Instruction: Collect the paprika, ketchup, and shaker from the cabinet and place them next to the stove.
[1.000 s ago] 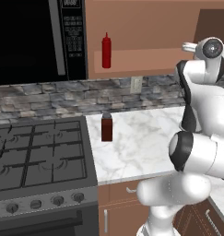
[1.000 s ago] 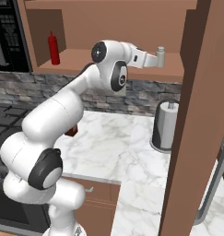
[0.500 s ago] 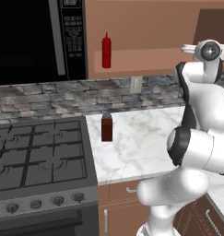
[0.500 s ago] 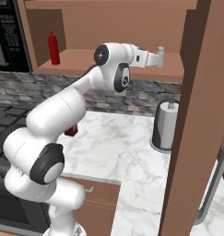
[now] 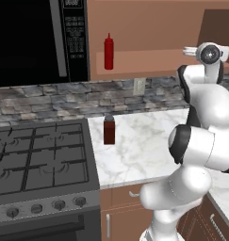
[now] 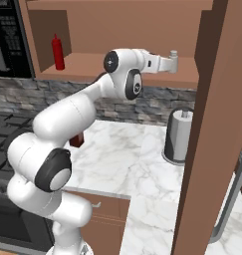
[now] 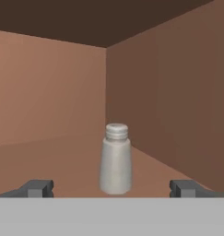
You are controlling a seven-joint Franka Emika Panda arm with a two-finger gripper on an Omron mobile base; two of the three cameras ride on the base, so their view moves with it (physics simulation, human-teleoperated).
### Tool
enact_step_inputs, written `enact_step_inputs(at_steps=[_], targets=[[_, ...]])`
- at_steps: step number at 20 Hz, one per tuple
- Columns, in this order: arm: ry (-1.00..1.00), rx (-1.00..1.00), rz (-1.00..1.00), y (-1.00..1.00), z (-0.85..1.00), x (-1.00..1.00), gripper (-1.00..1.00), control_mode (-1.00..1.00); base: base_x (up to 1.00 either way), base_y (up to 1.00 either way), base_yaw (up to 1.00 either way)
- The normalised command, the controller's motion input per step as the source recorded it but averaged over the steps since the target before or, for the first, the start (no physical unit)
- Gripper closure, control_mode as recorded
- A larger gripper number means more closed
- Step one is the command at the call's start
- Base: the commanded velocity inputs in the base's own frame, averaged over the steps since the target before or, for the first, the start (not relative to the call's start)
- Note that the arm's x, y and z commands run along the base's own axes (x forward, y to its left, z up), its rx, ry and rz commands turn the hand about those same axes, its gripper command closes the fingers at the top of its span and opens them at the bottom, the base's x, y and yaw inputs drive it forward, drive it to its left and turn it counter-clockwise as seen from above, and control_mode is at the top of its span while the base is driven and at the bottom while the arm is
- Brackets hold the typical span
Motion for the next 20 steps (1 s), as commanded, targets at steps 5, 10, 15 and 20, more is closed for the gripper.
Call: enact_step_inputs(at_steps=[5, 10, 15, 20], targets=[[0.0, 0.0, 0.0, -0.01, -0.06, 0.31, -1.0, -1.0, 0.0, 0.0, 0.0], [0.0, 0.02, 0.02, -0.29, -0.08, 0.27, -1.0, -1.0, 0.0, 0.0, 0.0], [0.0, 0.01, 0.0, -0.43, -0.05, 0.11, -1.0, -1.0, 0.0, 0.0, 0.0], [0.0, 0.0, 0.0, -0.31, -0.04, 0.08, -1.0, -1.0, 0.0, 0.0, 0.0]])
